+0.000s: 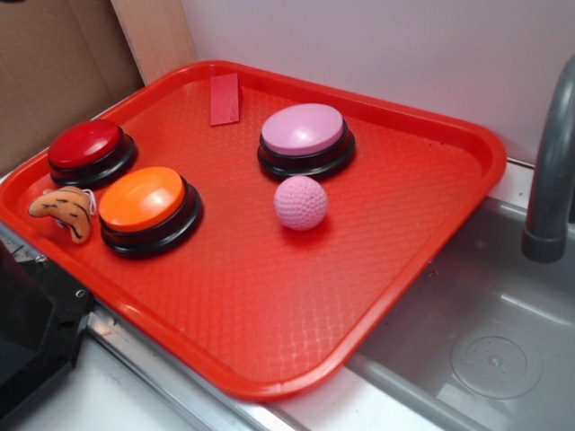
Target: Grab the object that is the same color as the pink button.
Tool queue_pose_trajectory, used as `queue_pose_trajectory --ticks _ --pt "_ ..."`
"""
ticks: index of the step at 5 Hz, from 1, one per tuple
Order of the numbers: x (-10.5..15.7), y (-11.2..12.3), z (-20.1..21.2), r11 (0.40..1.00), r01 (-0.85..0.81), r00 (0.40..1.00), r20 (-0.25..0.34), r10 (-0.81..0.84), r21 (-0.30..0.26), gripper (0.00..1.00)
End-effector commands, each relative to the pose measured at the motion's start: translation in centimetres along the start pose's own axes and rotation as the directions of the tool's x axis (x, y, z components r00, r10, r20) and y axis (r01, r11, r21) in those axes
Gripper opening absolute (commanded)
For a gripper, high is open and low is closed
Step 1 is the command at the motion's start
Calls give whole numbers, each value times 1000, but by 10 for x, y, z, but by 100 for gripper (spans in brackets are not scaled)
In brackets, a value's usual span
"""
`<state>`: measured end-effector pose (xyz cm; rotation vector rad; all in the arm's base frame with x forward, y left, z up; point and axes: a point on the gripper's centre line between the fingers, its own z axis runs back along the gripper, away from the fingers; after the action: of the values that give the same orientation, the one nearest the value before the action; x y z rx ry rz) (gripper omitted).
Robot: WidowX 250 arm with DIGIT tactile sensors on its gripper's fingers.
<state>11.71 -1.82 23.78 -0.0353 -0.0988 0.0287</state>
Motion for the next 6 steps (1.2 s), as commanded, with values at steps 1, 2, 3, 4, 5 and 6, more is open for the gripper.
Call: queue_pose_trajectory --ticks 1,2,3,4,5,6 --pt "0 0 0 1000 0 1000 0 0 0 100" --pt "16 -22 -13 1000 13 1000 19 -13 1 100" --pt "35 -42 -35 1000 -27 998 59 27 -1 100" --pt "52 -54 -60 985 -174 978 123 170 19 100" --pt "71 -63 -98 942 -333 931 143 336 -43 100" --pt "86 -72 -128 933 -361 914 200 354 -2 100"
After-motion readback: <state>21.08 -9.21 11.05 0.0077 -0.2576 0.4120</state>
